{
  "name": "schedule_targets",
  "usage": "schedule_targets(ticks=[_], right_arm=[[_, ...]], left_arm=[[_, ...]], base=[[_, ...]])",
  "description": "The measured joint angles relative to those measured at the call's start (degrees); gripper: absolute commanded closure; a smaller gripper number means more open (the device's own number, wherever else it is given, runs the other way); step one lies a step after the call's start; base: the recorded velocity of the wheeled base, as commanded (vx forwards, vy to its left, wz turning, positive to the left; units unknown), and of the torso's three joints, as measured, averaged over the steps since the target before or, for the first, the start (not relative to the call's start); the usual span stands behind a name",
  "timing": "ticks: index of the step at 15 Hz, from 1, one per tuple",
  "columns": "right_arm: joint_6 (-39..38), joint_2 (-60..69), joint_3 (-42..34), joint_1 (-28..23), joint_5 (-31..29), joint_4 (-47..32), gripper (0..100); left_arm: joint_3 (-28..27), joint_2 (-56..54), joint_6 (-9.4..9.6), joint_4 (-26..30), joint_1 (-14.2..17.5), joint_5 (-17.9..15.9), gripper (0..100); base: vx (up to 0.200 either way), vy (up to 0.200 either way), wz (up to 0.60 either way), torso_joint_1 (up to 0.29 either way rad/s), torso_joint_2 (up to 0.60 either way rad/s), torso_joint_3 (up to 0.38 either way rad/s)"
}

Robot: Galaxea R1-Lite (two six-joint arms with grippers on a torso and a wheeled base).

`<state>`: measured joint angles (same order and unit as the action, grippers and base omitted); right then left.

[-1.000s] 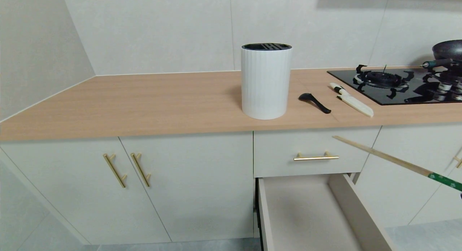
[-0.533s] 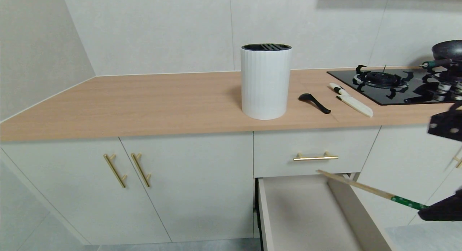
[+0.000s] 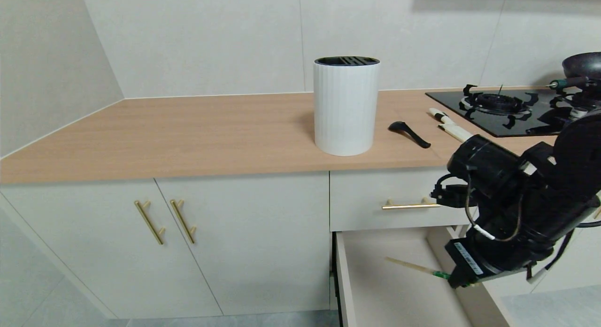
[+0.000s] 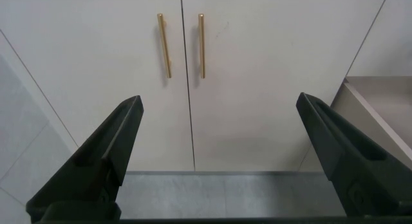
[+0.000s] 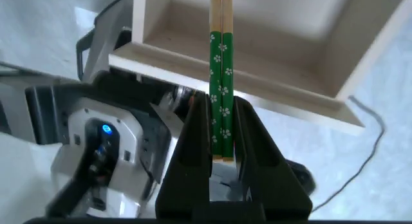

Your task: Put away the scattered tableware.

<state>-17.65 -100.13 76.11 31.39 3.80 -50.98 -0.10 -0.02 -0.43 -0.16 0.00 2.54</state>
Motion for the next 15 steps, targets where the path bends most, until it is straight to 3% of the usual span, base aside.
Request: schedule_targets(ticks=[6, 15], right_arm=[[-9.30, -7.78, -0.04, 1.32, -0.44, 9.98, 100], [-9.25, -10.89, -1.17, 2.69, -3.60, 13.15, 100]], left_arm=[[0.00, 0.00, 0.00, -0.05, 0.00, 0.00, 0], [0.00, 0.00, 0.02, -0.02, 0.00, 0.00, 0]], base=[[0.000, 0.000, 0.00, -0.008, 0.04, 0.025], [0.000, 0.000, 0.00, -0.082, 0.42, 0.331]])
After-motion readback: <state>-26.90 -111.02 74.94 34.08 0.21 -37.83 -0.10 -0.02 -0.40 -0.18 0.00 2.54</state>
